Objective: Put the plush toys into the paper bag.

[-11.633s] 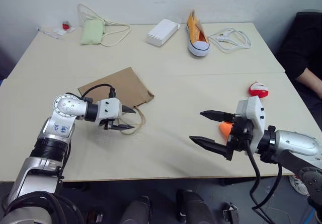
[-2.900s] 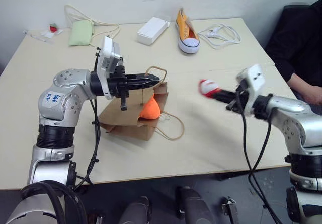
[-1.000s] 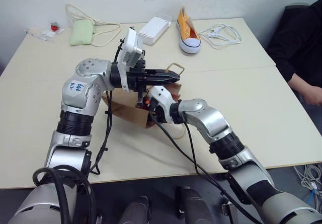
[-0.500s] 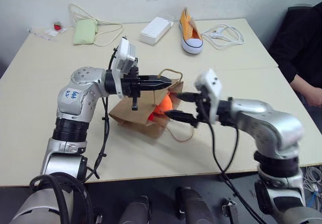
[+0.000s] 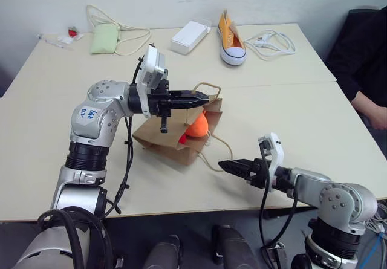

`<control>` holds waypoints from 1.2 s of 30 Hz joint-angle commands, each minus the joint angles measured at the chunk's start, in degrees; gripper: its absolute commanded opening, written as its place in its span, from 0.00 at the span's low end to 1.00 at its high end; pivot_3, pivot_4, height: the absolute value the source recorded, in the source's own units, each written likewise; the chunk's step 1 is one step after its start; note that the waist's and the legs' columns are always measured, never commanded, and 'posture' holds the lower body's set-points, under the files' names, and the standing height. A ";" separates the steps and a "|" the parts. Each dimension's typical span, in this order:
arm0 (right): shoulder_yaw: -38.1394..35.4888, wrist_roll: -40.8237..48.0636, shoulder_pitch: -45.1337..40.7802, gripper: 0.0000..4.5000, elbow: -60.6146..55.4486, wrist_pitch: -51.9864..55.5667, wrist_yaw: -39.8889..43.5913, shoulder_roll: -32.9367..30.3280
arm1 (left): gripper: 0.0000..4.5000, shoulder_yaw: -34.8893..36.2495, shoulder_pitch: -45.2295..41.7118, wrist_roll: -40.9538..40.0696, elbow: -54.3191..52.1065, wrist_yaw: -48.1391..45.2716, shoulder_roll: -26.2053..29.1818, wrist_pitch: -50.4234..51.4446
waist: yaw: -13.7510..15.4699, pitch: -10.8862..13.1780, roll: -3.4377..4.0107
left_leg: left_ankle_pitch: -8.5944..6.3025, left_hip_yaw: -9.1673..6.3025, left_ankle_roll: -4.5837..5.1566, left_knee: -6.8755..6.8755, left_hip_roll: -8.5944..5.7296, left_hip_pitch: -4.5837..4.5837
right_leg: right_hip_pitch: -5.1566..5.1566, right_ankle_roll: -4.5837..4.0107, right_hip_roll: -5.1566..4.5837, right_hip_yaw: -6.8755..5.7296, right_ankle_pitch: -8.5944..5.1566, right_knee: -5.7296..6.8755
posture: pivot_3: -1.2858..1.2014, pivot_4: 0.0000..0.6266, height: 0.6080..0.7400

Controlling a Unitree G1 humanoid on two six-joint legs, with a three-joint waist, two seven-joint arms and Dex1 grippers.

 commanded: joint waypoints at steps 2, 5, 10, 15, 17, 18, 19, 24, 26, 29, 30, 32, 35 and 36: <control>-0.73 0.46 -1.71 0.96 4.68 -0.44 -2.09 4.68 | 0.00 0.34 -1.81 -0.33 -0.95 -0.06 0.23 -0.15 | -0.24 -0.01 -0.02 | 0.01 0.02 -0.01 0.00 0.00 0.04 | 0.01 0.00 0.00 0.02 0.00 -0.03 | 0.52 0.24 1.00; 0.44 -0.11 -2.25 0.79 6.38 -2.93 -3.12 5.68 | 0.00 0.45 -2.06 -0.21 -0.78 -0.04 0.36 -0.28 | -0.20 -0.02 -0.01 | 0.03 0.02 -0.05 0.00 0.01 0.06 | -0.02 -0.02 0.01 0.02 -0.01 -0.03 | 0.52 0.24 1.00; 0.53 0.79 -2.80 0.38 7.42 -5.71 -3.99 5.52 | 0.00 0.57 -1.99 -0.20 -0.90 0.01 0.53 -0.30 | -0.19 -0.01 0.00 | 0.02 0.01 -0.04 -0.03 0.00 0.02 | -0.04 -0.02 0.01 0.01 -0.01 0.09 | 0.52 0.24 1.00; 0.00 2.03 -2.99 0.01 5.04 -9.02 -4.41 3.38 | 0.00 0.60 -1.64 -0.10 -0.87 0.12 0.53 -0.48 | -0.12 -0.01 0.00 | 0.03 0.01 -0.04 -0.03 -0.01 0.01 | -0.04 -0.02 0.00 0.02 -0.01 0.07 | 0.52 0.24 1.00; -0.93 3.16 -2.88 0.01 3.77 -10.92 -4.11 2.45 | 0.00 0.63 -1.65 -0.04 -0.69 0.23 0.40 -0.63 | 0.15 -0.01 0.01 | 0.02 0.01 -0.04 -0.03 -0.01 0.00 | -0.05 -0.02 0.00 0.02 -0.01 0.07 | 0.52 0.24 1.00; -1.93 4.24 -3.00 0.01 3.31 -10.96 -4.07 2.30 | 0.00 0.64 -1.69 0.00 -0.56 0.28 0.34 -0.72 | 0.23 -0.01 0.01 | 0.02 0.00 -0.04 -0.03 -0.02 -0.01 | -0.05 -0.02 -0.01 0.00 -0.01 0.05 | 0.52 0.24 1.00; -3.17 5.79 -3.27 0.01 2.42 -10.68 -3.89 1.99 | 0.00 0.65 -1.79 0.15 -0.27 0.40 0.23 -0.97 | 0.22 -0.01 0.01 | 0.02 -0.03 -0.04 -0.03 -0.01 -0.02 | -0.04 -0.02 0.00 -0.02 -0.01 0.02 | 0.52 0.24 1.00; -11.36 18.58 -10.40 0.01 -3.81 -7.57 -4.40 -3.78 | 0.00 1.62 -4.00 1.14 3.11 2.84 -1.04 -3.03 | 0.17 0.03 0.05 | 0.02 -0.03 -0.03 -0.05 -0.01 -0.04 | -0.04 -0.02 -0.01 -0.02 -0.01 -0.03 | 0.52 0.24 1.00; -14.77 23.65 -15.49 0.01 -3.25 -6.73 -6.46 -7.55 | 0.00 2.34 -5.08 1.21 4.63 4.31 -2.04 -3.99 | 0.19 0.03 0.05 | 0.04 -0.02 -0.01 -0.01 -0.04 -0.07 | -0.06 -0.01 -0.03 -0.03 -0.01 -0.12 | 0.52 0.24 1.00; -16.98 29.77 -21.00 0.01 -1.30 -6.29 -9.82 -13.13 | 0.00 3.27 -6.26 1.42 6.67 6.63 -3.72 -5.52 | 0.24 0.03 0.05 | 0.04 -0.05 -0.02 -0.10 0.00 -0.05 | -0.04 -0.01 -0.03 -0.06 -0.01 -0.12 | 0.52 0.24 1.00; -16.41 30.63 -22.14 0.01 -1.01 -5.94 -10.58 -15.26 | 0.00 3.60 -6.65 1.62 7.56 7.92 -4.60 -6.21 | 0.22 0.02 0.05 | 0.04 -0.05 -0.02 -0.14 0.00 -0.05 | -0.04 -0.01 -0.03 -0.06 -0.01 -0.12 | 0.52 0.24 1.00; -13.46 30.16 -22.79 0.01 -1.38 -5.74 -12.17 -19.13 | 0.00 3.85 -7.00 2.27 9.10 10.35 -6.36 -7.42 | 0.32 0.02 0.04 | 0.05 -0.04 0.01 -0.20 -0.01 -0.07 | -0.04 -0.01 -0.06 -0.05 -0.01 -0.13 | 0.52 0.24 1.00; -8.85 28.02 -21.48 0.01 -2.33 -7.64 -14.13 -21.86 | 0.00 3.28 -6.33 3.18 9.69 11.73 -8.18 -8.43 | 0.33 0.02 0.03 | 0.06 -0.02 0.05 -0.21 -0.03 -0.10 | -0.04 0.00 -0.10 -0.05 0.00 -0.16 | 0.52 0.24 1.00; -8.02 27.89 -21.03 0.01 -2.44 -8.45 -14.52 -22.21 | 0.00 3.13 -6.04 3.16 9.54 11.78 -8.51 -8.43 | 0.32 0.02 0.03 | 0.06 -0.01 0.05 -0.20 -0.03 -0.10 | -0.04 0.00 -0.10 -0.05 0.00 -0.15 | 0.52 0.24 1.00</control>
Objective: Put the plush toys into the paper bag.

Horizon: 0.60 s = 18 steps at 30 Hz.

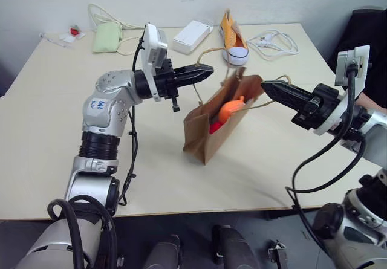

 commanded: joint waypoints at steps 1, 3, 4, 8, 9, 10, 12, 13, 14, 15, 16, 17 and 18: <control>3.25 -0.29 1.61 0.01 -2.01 -2.96 -1.53 -1.23 | 0.00 -0.11 -0.11 0.33 -1.55 0.70 -1.13 -1.13 | -0.01 0.00 0.00 | 0.00 0.00 0.00 0.00 0.01 -0.01 | 0.00 0.00 0.00 0.00 0.00 0.00 | 0.52 0.24 1.00; 6.92 -3.16 5.11 0.01 -4.37 -6.04 -0.93 -2.38 | 0.00 -0.83 1.84 0.28 -3.45 0.88 -2.11 -1.04 | -0.01 0.00 0.00 | 0.00 0.01 0.00 -0.01 0.01 -0.01 | -0.01 0.00 0.00 0.00 0.00 0.01 | 0.52 0.24 1.00; 7.96 -4.11 5.90 0.01 -4.93 -7.60 -1.05 -2.47 | 0.00 -0.70 2.21 0.12 -3.81 1.25 -2.35 -0.71 | -0.02 0.00 0.00 | 0.00 0.01 0.00 -0.04 0.01 0.01 | -0.01 0.00 0.00 0.01 0.00 0.01 | 0.52 0.24 1.00; 8.56 -2.81 4.64 0.04 -4.57 -12.80 -2.64 -0.20 | 0.00 0.51 1.99 -0.48 -3.67 1.77 -1.66 0.62 | -0.09 0.00 -0.01 | 0.02 0.05 0.01 -0.01 -0.01 0.00 | -0.04 0.01 0.00 0.03 0.01 0.03 | 0.52 0.24 1.00; 8.52 -1.83 4.04 0.10 -4.15 -13.39 -3.11 0.10 | 0.00 0.81 1.82 -0.71 -3.56 1.69 -1.37 1.02 | -0.07 0.00 0.00 | 0.03 0.05 0.00 -0.01 -0.01 0.02 | -0.03 0.02 0.00 0.03 0.01 0.02 | 0.52 0.24 1.00; 8.60 -0.99 3.53 0.13 -3.79 -13.77 -3.37 0.01 | 0.00 1.12 1.59 -0.82 -3.41 1.72 -1.09 1.34 | -0.07 0.00 -0.01 | 0.03 0.05 0.00 -0.01 -0.01 0.03 | -0.03 0.01 0.00 0.03 0.01 0.02 | 0.52 0.24 1.00; 9.19 0.01 2.99 0.27 -3.62 -14.17 -3.24 -1.19 | 0.09 1.95 1.23 -1.73 -3.45 1.66 -0.76 2.28 | -0.07 0.00 -0.01 | 0.03 0.04 0.00 -0.01 -0.01 0.03 | -0.03 0.01 0.00 0.03 0.01 0.02 | 0.52 0.24 1.00; 9.43 0.61 2.67 0.35 -3.74 -14.21 -3.02 -2.18 | 0.12 2.27 1.12 -2.28 -3.74 1.54 -0.55 2.89 | -0.06 0.00 -0.01 | 0.03 0.03 0.00 -0.01 0.00 0.03 | -0.02 0.01 0.00 0.02 0.01 0.01 | 0.52 0.24 1.00; 9.33 1.59 2.30 0.43 -3.77 -14.13 -3.04 -3.21 | 0.19 2.53 1.07 -2.83 -4.21 1.30 -0.25 3.61 | 0.02 0.00 0.00 | 0.03 0.02 0.00 -0.01 -0.01 0.02 | -0.02 0.01 0.00 0.02 0.01 0.00 | 0.52 0.24 1.00; 9.06 2.70 2.03 0.50 -3.74 -14.07 -3.06 -4.43 | 0.26 2.78 1.13 -3.48 -4.92 0.96 0.13 4.44 | 0.09 0.00 0.00 | 0.03 0.01 0.01 -0.02 -0.01 0.00 | -0.02 0.02 0.00 0.01 0.01 0.00 | 0.52 0.24 1.00; 8.88 3.56 1.96 0.58 -3.70 -14.15 -3.08 -5.57 | 0.33 2.95 1.22 -3.91 -5.54 0.76 0.47 5.07 | 0.11 0.00 -0.01 | 0.03 0.00 0.01 -0.01 -0.01 -0.02 | -0.02 0.01 0.00 0.00 0.01 -0.02 | 0.52 0.24 1.00; 8.75 4.15 2.07 0.65 -3.72 -14.23 -2.99 -6.86 | 0.40 3.05 1.37 -4.21 -6.17 0.59 0.88 5.59 | 0.12 0.00 -0.01 | 0.03 0.00 0.01 -0.01 -0.02 -0.02 | -0.02 0.02 -0.01 0.00 0.01 -0.04 | 0.52 0.24 1.00; 8.53 4.69 2.32 0.73 -3.76 -14.21 -2.82 -8.41 | 0.47 3.25 1.63 -4.58 -6.98 0.27 1.44 6.18 | 0.13 0.00 -0.01 | 0.03 0.00 0.02 -0.01 -0.02 -0.02 | -0.02 0.02 -0.01 -0.01 0.01 -0.05 | 0.52 0.24 1.00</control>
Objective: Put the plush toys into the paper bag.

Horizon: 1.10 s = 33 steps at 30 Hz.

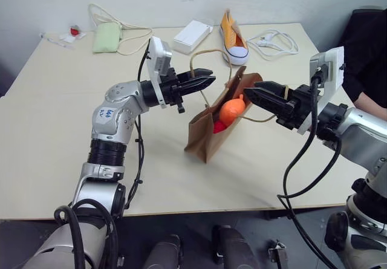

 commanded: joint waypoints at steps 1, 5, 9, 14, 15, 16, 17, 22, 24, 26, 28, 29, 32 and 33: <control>-1.50 3.27 -0.48 0.81 -1.46 -1.27 0.42 -4.83 | 0.55 1.60 -1.03 -2.73 -4.98 -1.25 2.03 1.80 | 0.03 0.00 0.00 | 0.00 0.00 0.00 0.00 0.01 0.00 | 0.00 0.00 0.00 -0.01 0.00 -0.01 | 0.52 0.24 1.00; -3.38 6.74 1.49 1.00 -0.64 -0.89 1.10 -11.18 | 0.83 2.49 0.18 -3.70 -7.53 -2.31 5.33 3.94 | 0.07 0.00 -0.01 | 0.00 -0.01 0.00 -0.02 0.02 0.00 | 0.01 0.00 0.00 -0.01 0.00 -0.02 | 0.52 0.24 1.00; -6.11 10.48 6.19 1.00 -0.97 -0.19 5.57 -19.31 | 0.99 3.48 1.80 -4.86 -9.73 -3.72 9.14 6.13 | 0.49 0.01 -0.01 | 0.00 0.00 0.00 -0.02 0.02 0.00 | 0.02 0.00 0.00 -0.01 0.00 -0.05 | 0.52 0.24 1.00; -9.44 9.90 12.89 1.00 -2.58 -2.12 10.99 -25.99 | 0.99 4.24 5.92 -6.49 -11.22 -7.14 14.37 9.30 | 0.81 0.01 -0.01 | 0.00 0.03 0.01 -0.05 0.04 0.03 | 0.04 0.00 0.00 0.00 0.00 -0.26 | 0.52 0.24 1.00; -9.82 8.56 14.64 1.00 -3.53 -2.74 12.07 -26.57 | 0.99 4.18 7.26 -7.04 -12.02 -8.24 15.61 10.31 | 0.99 0.01 -0.01 | 0.00 0.04 0.02 -0.05 0.04 0.06 | 0.07 0.00 0.00 0.01 0.00 -0.29 | 0.52 0.24 1.00; -10.15 7.05 16.88 1.00 -4.78 -3.52 13.38 -26.97 | 0.99 3.86 9.00 -7.51 -13.20 -9.50 16.89 11.11 | 1.03 0.01 -0.01 | 0.00 0.04 0.01 -0.06 0.04 0.05 | 0.07 0.00 0.00 0.01 0.00 -0.31 | 0.52 0.24 1.00; -10.42 5.99 18.93 1.00 -5.85 -4.36 14.39 -26.95 | 0.99 3.52 10.70 -7.49 -14.13 -10.29 17.68 10.96 | 1.12 0.01 -0.01 | -0.01 0.04 0.02 -0.06 0.05 0.08 | 0.08 0.00 0.01 0.01 0.00 -0.31 | 0.52 0.24 1.00; -6.84 3.51 24.41 0.92 -6.34 -10.13 13.75 -21.08 | 1.00 1.48 15.35 -7.26 -16.63 -9.32 15.31 10.32 | 1.70 0.01 -0.07 | 0.01 0.02 0.06 0.00 0.02 0.06 | 0.17 0.07 -0.02 0.00 0.04 -0.41 | 0.52 0.24 1.00; -0.29 -1.96 24.25 0.79 -5.62 -12.74 11.73 -17.61 | 1.00 0.40 15.77 -6.61 -16.78 -8.18 12.81 9.21 | 1.95 0.00 -0.11 | 0.02 0.00 0.08 0.08 -0.01 0.08 | 0.25 0.10 -0.03 -0.01 0.06 -0.43 | 0.52 0.24 1.00; 6.74 -7.80 22.89 0.65 -4.85 -15.20 10.70 -14.68 | 1.00 0.40 15.55 -6.50 -15.95 -6.41 10.18 8.27 | 1.95 -0.01 -0.13 | 0.02 0.01 0.09 0.13 -0.02 0.10 | 0.27 0.12 -0.04 0.01 0.09 -0.43 | 0.52 0.24 1.00; 14.33 -13.57 19.75 0.49 -2.61 -17.65 9.92 -10.77 | 1.00 0.20 14.96 -6.74 -14.94 -6.07 8.50 8.06 | 1.64 -0.01 -0.13 | 0.02 0.04 0.09 0.14 -0.03 0.07 | 0.21 0.12 -0.04 0.03 0.09 -0.39 | 0.52 0.24 1.00; 17.03 -15.90 18.34 0.41 -1.61 -18.46 9.95 -9.40 | 1.00 -0.16 14.82 -6.55 -14.85 -6.22 8.14 7.96 | 1.38 0.00 -0.11 | 0.03 0.04 0.08 0.14 -0.02 0.07 | 0.19 0.12 -0.03 0.02 0.09 -0.36 | 0.52 0.24 1.00; 22.69 -21.62 15.23 0.17 0.45 -20.65 11.22 -6.99 | 1.00 -1.75 15.70 -6.11 -15.65 -7.38 8.06 7.68 | 0.92 0.00 -0.11 | 0.04 0.08 0.04 0.03 -0.01 0.09 | 0.08 0.09 -0.01 0.03 0.07 -0.32 | 0.52 0.24 1.00; 24.02 -23.06 14.29 0.09 1.26 -21.28 11.39 -6.07 | 1.00 -2.49 16.30 -5.83 -16.05 -7.87 8.34 7.45 | 0.92 0.00 -0.11 | 0.04 0.07 0.04 0.00 -0.01 0.07 | 0.06 0.08 -0.01 0.03 0.07 -0.33 | 0.52 0.24 1.00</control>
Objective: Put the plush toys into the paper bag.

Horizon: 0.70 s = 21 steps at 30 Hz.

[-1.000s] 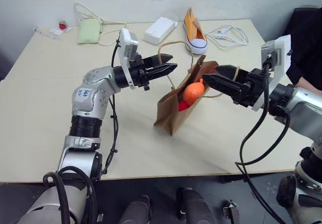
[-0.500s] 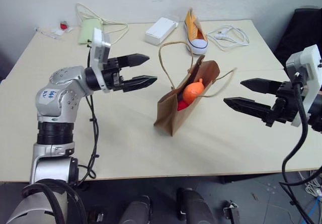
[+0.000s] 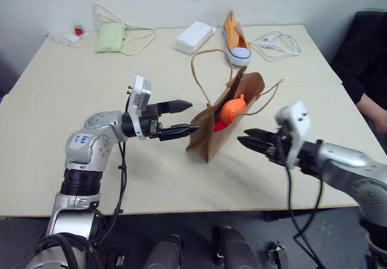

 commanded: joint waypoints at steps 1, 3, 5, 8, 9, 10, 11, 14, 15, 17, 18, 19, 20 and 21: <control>3.40 -5.47 -3.05 0.02 1.19 -3.42 0.99 2.23 | 1.00 -1.21 1.13 0.53 -2.53 -1.78 1.02 -1.40 | -0.06 0.00 0.00 | 0.00 -0.01 -0.01 -0.02 0.01 0.01 | 0.00 -0.01 0.00 -0.01 0.00 -0.02 | 0.52 0.24 1.00; 5.20 -7.84 -4.30 0.01 2.31 -4.18 0.99 4.15 | 1.00 -1.90 2.02 0.71 -3.28 -2.35 1.32 -1.77 | 0.05 0.00 0.00 | 0.00 -0.02 0.00 -0.02 0.00 0.00 | 0.01 -0.01 0.01 -0.01 0.00 -0.05 | 0.52 0.24 1.00; 6.28 -9.42 -5.05 0.01 3.06 -4.53 0.93 5.64 | 1.00 -2.10 2.35 0.79 -3.40 -1.94 1.09 -2.03 | 0.11 0.00 0.00 | 0.00 -0.02 0.00 -0.02 0.00 0.00 | 0.02 -0.01 0.00 -0.01 0.00 -0.06 | 0.52 0.24 1.00; 7.80 -11.90 -6.18 0.01 4.61 -5.16 0.60 8.60 | 1.00 -3.13 2.81 2.27 -3.72 -0.42 -0.06 -3.47 | 0.32 0.00 0.00 | 0.00 -0.05 0.00 0.01 -0.01 0.00 | 0.04 -0.01 0.00 -0.03 0.00 -0.06 | 0.52 0.24 1.00; 8.12 -12.68 -6.43 0.01 5.03 -5.35 0.66 9.39 | 1.00 -3.64 2.73 3.49 -3.52 0.60 -0.49 -4.46 | 0.30 0.00 0.00 | 0.00 -0.05 0.00 0.02 -0.03 -0.01 | 0.04 -0.01 -0.01 -0.02 0.00 -0.05 | 0.52 0.24 1.00; 8.40 -13.26 -6.66 0.01 5.46 -5.52 0.75 10.26 | 1.00 -4.30 2.18 5.68 -1.89 2.39 -1.24 -6.17 | 0.30 0.00 0.00 | 0.00 -0.05 0.00 0.03 -0.03 -0.01 | 0.05 0.00 -0.01 -0.02 0.00 -0.06 | 0.52 0.24 1.00; 8.50 -13.66 -6.69 0.01 5.69 -5.59 0.93 10.89 | 1.00 -4.55 1.81 6.84 -0.75 3.61 -2.02 -7.21 | 0.34 0.00 0.00 | 0.00 -0.04 0.00 0.03 -0.04 -0.01 | 0.05 0.00 -0.02 -0.02 0.00 -0.06 | 0.52 0.24 1.00; 8.62 -14.78 -6.62 0.01 5.88 -5.54 1.73 11.91 | 1.00 -4.71 1.13 7.01 0.21 4.93 -4.08 -7.30 | 0.26 0.00 0.00 | 0.00 -0.05 0.00 0.03 -0.04 -0.01 | 0.04 0.00 -0.01 -0.04 0.00 -0.05 | 0.52 0.24 1.00; 8.64 -15.17 -6.62 0.01 5.93 -5.49 1.94 12.17 | 1.00 -5.16 0.93 7.93 0.57 5.57 -4.69 -8.04 | 0.24 0.00 0.00 | 0.00 -0.05 0.00 0.03 -0.04 -0.02 | 0.03 0.00 -0.01 -0.04 0.00 -0.05 | 0.52 0.24 1.00; 8.66 -15.83 -6.65 0.01 5.97 -5.44 2.38 12.49 | 1.00 -6.21 -0.14 12.11 3.43 9.67 -6.35 -10.82 | 0.22 0.00 0.00 | 0.00 -0.05 0.00 0.02 -0.04 -0.01 | 0.03 0.00 -0.01 -0.04 0.00 -0.05 | 0.52 0.24 1.00; 8.62 -16.10 -6.66 0.01 5.95 -5.43 2.60 12.61 | 1.00 -6.55 -0.66 13.88 5.08 11.55 -7.20 -12.18 | 0.25 0.00 0.00 | 0.00 -0.05 0.00 0.02 -0.04 -0.01 | 0.03 0.00 -0.01 -0.04 0.00 -0.04 | 0.52 0.24 1.00; 8.56 -16.32 -6.65 0.01 5.92 -5.44 2.79 12.72 | 1.00 -6.62 -1.02 14.82 6.27 12.71 -7.88 -13.08 | 0.25 0.00 0.00 | 0.00 -0.05 0.00 0.02 -0.04 0.00 | 0.03 0.00 -0.01 -0.04 0.00 -0.03 | 0.52 0.24 1.00; 8.40 -16.51 -6.55 0.00 5.75 -5.48 2.99 12.83 | 0.96 -6.62 -1.23 15.10 7.11 13.27 -8.57 -13.42 | 0.25 0.00 0.00 | 0.00 -0.05 0.00 0.02 -0.04 0.01 | 0.04 0.00 0.00 -0.04 0.00 -0.03 | 0.52 0.24 1.00; 8.26 -16.70 -6.48 0.00 5.62 -5.48 3.17 12.96 | 0.91 -6.58 -1.34 15.20 7.62 13.44 -9.04 -13.65 | 0.25 0.00 0.00 | 0.00 -0.03 0.00 0.02 -0.05 0.01 | 0.04 0.00 0.00 -0.02 0.00 -0.03 | 0.52 0.24 1.00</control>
